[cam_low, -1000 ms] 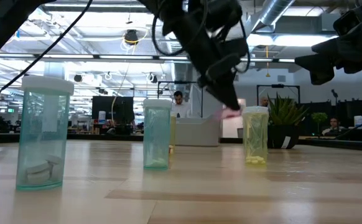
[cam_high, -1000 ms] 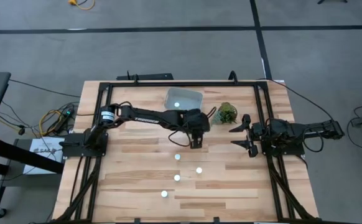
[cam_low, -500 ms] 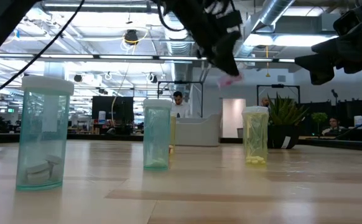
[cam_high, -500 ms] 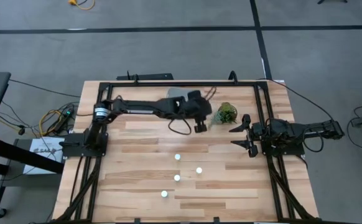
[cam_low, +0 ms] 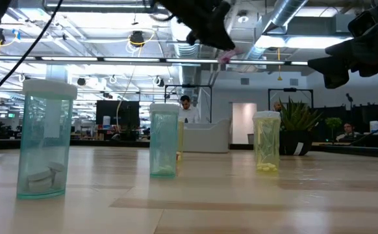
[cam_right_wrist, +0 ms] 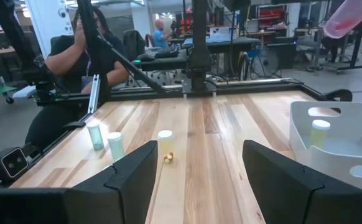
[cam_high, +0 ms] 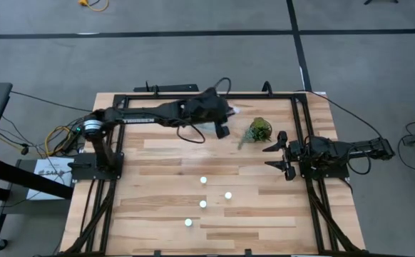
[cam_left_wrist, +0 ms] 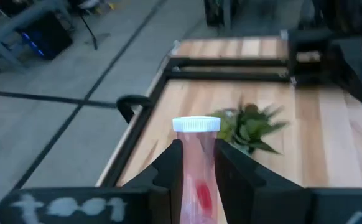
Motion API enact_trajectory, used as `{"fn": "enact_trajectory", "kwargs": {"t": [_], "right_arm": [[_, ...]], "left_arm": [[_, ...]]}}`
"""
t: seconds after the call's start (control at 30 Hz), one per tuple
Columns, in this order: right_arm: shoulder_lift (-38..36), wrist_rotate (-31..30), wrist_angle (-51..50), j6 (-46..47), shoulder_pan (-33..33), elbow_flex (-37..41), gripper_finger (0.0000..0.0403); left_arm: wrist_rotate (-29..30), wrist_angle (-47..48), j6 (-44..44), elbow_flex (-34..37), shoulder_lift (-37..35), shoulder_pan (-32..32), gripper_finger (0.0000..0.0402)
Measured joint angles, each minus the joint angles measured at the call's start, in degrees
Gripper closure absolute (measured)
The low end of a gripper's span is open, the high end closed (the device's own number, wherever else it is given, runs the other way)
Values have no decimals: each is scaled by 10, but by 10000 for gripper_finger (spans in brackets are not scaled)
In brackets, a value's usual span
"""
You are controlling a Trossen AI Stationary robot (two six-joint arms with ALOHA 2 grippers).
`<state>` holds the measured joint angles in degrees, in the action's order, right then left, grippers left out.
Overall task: Pick and place pill bottles into a basket
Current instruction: Put the pink pill bottle into the gray bin
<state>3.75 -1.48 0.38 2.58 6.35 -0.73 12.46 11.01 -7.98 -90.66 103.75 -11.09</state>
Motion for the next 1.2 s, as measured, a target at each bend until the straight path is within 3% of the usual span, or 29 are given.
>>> {"fn": "enact_trajectory", "kwargs": {"t": [0.3,0.43,0.53,0.83,1.2], "right_arm": [[0,0,0,0,0,0,172],[0,0,0,0,0,0,172],[0,0,0,0,0,0,172],[0,0,0,0,0,0,172],[0,0,0,0,0,0,172]], "left_arm": [[-33,-334,81,289,-109,-55,337],[-42,-501,125,402,-115,-73,338],[-32,-573,141,456,-115,-80,338],[-21,-594,148,496,-106,-77,338],[-48,-695,139,462,9,-59,338]]}}
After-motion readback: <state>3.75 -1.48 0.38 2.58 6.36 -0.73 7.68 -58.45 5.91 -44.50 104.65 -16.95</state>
